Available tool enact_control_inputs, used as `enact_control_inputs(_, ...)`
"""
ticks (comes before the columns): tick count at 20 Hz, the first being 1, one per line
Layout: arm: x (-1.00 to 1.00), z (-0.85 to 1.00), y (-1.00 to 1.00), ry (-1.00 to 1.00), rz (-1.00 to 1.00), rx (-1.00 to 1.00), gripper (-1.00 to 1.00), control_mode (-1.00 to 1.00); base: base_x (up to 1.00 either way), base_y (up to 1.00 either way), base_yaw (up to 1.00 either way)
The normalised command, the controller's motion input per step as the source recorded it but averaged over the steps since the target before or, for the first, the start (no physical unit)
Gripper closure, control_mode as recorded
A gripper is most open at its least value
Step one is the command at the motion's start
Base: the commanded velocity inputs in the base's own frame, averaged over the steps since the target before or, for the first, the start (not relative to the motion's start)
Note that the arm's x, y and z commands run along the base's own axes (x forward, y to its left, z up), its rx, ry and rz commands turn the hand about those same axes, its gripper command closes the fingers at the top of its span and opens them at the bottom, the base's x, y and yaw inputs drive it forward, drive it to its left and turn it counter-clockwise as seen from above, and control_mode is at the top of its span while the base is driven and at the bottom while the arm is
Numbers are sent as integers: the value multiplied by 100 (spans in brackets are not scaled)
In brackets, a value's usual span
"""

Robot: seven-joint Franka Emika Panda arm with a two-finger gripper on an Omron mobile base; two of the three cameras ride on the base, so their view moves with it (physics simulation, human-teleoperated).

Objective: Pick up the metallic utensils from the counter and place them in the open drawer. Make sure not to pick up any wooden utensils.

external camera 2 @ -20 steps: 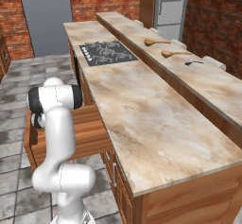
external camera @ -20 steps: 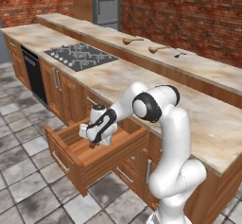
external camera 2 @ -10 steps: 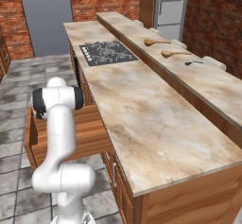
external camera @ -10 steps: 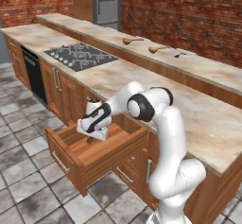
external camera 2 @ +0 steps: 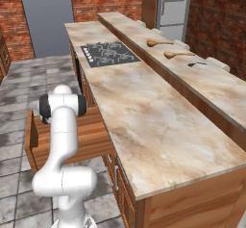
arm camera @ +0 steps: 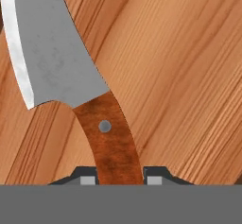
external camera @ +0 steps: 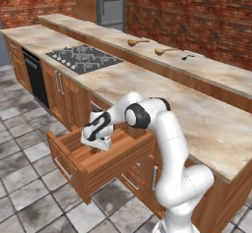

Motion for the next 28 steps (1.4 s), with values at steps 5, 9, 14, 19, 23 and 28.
enact_control_inputs(5, 46, -13, 8, 3, -2, -5, 100, -100, 0, 0, 0)
enact_control_inputs(9, 41, 0, 8, 5, -2, -7, 100, -100, 0, 0, 0)
enact_control_inputs(14, 0, 0, 0, 1, 0, 0, 100, -100, 0, 0, 0)
enact_control_inputs(19, 0, 0, 0, 0, 0, 0, -100, -100, 0, 0, 0)
enact_control_inputs(23, 0, 0, -2, 0, 0, 0, -100, -100, 0, 0, 0)
enact_control_inputs(28, 0, 20, -8, 4, -3, 0, -100, -100, 0, 0, 0)
